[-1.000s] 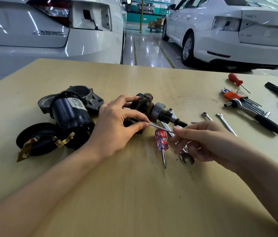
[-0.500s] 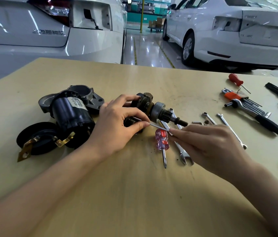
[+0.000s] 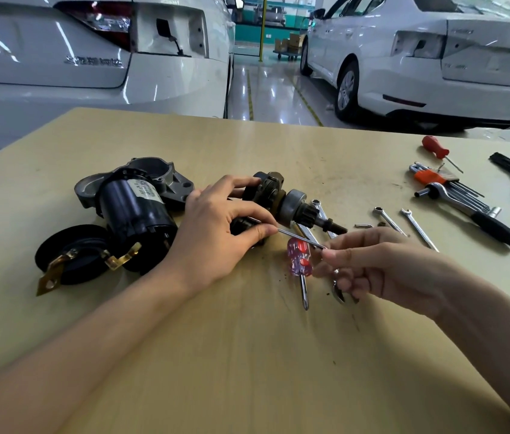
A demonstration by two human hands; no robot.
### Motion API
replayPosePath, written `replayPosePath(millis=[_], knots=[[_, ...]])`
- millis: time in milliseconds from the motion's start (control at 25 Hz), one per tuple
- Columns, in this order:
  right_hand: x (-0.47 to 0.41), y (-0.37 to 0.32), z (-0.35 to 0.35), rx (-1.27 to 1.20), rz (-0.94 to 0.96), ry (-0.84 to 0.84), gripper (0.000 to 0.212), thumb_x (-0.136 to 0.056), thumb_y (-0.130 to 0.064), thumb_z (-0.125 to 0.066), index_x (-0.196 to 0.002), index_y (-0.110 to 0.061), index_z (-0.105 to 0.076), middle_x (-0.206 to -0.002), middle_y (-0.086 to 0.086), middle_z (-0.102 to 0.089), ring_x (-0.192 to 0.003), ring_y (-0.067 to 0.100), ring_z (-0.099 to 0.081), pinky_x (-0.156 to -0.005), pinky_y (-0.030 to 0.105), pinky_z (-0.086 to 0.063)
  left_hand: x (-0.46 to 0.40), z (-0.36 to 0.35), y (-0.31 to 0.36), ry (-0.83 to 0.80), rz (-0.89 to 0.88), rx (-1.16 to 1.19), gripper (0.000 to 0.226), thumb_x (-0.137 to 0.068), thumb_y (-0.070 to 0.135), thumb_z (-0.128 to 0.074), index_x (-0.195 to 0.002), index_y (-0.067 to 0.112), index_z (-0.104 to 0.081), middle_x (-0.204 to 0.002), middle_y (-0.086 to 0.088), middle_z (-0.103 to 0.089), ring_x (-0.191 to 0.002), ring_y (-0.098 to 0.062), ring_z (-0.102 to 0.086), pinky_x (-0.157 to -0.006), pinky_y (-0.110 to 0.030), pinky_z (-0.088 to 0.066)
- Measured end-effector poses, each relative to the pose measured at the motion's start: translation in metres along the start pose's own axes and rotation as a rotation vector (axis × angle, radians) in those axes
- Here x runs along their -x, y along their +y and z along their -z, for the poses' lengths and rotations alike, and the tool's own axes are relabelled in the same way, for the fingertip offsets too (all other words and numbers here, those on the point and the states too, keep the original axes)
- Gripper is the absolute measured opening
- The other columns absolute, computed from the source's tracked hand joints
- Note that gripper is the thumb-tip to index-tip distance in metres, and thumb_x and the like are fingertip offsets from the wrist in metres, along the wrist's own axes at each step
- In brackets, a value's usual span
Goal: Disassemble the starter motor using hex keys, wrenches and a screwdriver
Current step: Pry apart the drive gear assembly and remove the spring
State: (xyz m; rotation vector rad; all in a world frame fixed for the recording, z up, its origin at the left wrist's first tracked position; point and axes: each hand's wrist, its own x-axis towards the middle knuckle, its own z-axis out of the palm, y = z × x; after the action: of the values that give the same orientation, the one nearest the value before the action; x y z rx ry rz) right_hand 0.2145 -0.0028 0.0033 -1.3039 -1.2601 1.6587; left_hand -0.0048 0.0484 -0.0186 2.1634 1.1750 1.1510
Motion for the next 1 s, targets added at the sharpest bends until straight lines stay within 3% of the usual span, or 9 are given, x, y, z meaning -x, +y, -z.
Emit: replayPosePath(millis=[120,240,320,480,600,640,760,840,1000], knots=[[0.003,0.004,-0.009,0.203,0.192,0.133,0.019,-0.059,-0.017,-0.084,-0.075,-0.01,-0.076,-0.072,0.012,-0.073,-0.049,0.015,-0.065,-0.043,0.024,-0.049,0.0,0.001,0.0,-0.003,0.01,0.006,0.019,-0.075,0.025,-0.078,-0.076,0.041,-0.068,-0.124,0.012,-0.054,-0.115,-0.007,-0.051,-0.108,-0.05,-0.028],[0.005,0.013,-0.012,0.603,0.543,0.391,0.014,-0.075,-0.005,-0.078,-0.071,-0.019,-0.077,-0.056,0.005,-0.068,-0.044,0.018,-0.063,-0.046,0.026,-0.052,0.0,0.001,-0.001,-0.012,0.013,0.011,0.021,-0.075,0.024,-0.079,-0.076,0.041,-0.068,-0.125,0.013,-0.053,-0.116,-0.006,-0.049,-0.108,-0.049,-0.029],[0.005,0.015,-0.01,0.99,0.841,0.443,0.011,-0.078,-0.006,-0.073,-0.077,-0.015,-0.078,-0.06,0.001,-0.069,-0.046,0.011,-0.058,-0.049,0.014,-0.044,0.0,0.001,0.0,-0.017,0.006,0.009,0.022,-0.074,0.024,-0.079,-0.077,0.043,-0.067,-0.126,0.013,-0.053,-0.116,-0.006,-0.049,-0.107,-0.049,-0.03],[0.006,0.012,-0.003,1.352,1.03,0.438,0.013,-0.08,-0.006,-0.066,-0.086,-0.009,-0.078,-0.075,0.001,-0.071,-0.052,0.021,-0.06,-0.048,0.023,-0.047,0.0,0.002,-0.002,-0.018,-0.005,0.015,0.021,-0.075,0.027,-0.077,-0.082,0.045,-0.068,-0.127,0.012,-0.053,-0.116,-0.009,-0.05,-0.106,-0.051,-0.031],[0.007,0.009,-0.009,1.234,0.933,0.476,0.008,-0.083,-0.012,-0.072,-0.086,-0.015,-0.078,-0.074,-0.008,-0.07,-0.053,0.011,-0.058,-0.049,0.026,-0.047,0.0,0.001,-0.002,-0.01,-0.018,-0.006,0.014,-0.077,0.029,-0.074,-0.084,0.041,-0.07,-0.127,0.011,-0.054,-0.116,-0.01,-0.05,-0.106,-0.052,-0.03],[0.007,0.007,-0.011,1.128,0.83,0.505,0.002,-0.081,-0.02,-0.076,-0.083,-0.021,-0.077,-0.069,-0.015,-0.067,-0.053,0.004,-0.056,-0.051,0.02,-0.046,0.0,0.001,-0.002,-0.005,-0.019,-0.011,0.014,-0.078,0.028,-0.074,-0.083,0.041,-0.07,-0.127,0.01,-0.055,-0.116,-0.011,-0.051,-0.106,-0.053,-0.03],[0.007,-0.003,-0.012,0.68,0.361,0.412,0.034,-0.064,-0.058,-0.07,-0.07,-0.024,-0.075,-0.06,-0.007,-0.068,-0.048,0.003,-0.058,-0.044,0.015,-0.042,-0.001,0.0,-0.002,0.004,-0.022,-0.01,0.016,-0.077,0.026,-0.076,-0.081,0.041,-0.069,-0.126,0.009,-0.056,-0.116,-0.013,-0.053,-0.105,-0.054,-0.031],[0.006,-0.005,-0.007,0.482,0.164,0.254,0.04,-0.064,-0.058,-0.067,-0.071,-0.019,-0.076,-0.065,0.002,-0.07,-0.051,0.012,-0.061,-0.041,0.021,-0.042,-0.001,0.0,-0.003,0.001,-0.026,-0.007,0.016,-0.077,0.027,-0.076,-0.081,0.041,-0.069,-0.126,0.008,-0.056,-0.116,-0.014,-0.053,-0.104,-0.054,-0.032],[0.002,-0.002,-0.003,0.271,0.025,0.147,0.034,-0.067,-0.046,-0.072,-0.075,-0.013,-0.076,-0.072,0.005,-0.07,-0.05,0.013,-0.057,-0.038,0.019,-0.039,-0.001,0.0,-0.002,0.001,-0.018,-0.008,0.013,-0.077,0.026,-0.076,-0.081,0.038,-0.072,-0.126,0.008,-0.056,-0.116,-0.014,-0.053,-0.104,-0.054,-0.032]])
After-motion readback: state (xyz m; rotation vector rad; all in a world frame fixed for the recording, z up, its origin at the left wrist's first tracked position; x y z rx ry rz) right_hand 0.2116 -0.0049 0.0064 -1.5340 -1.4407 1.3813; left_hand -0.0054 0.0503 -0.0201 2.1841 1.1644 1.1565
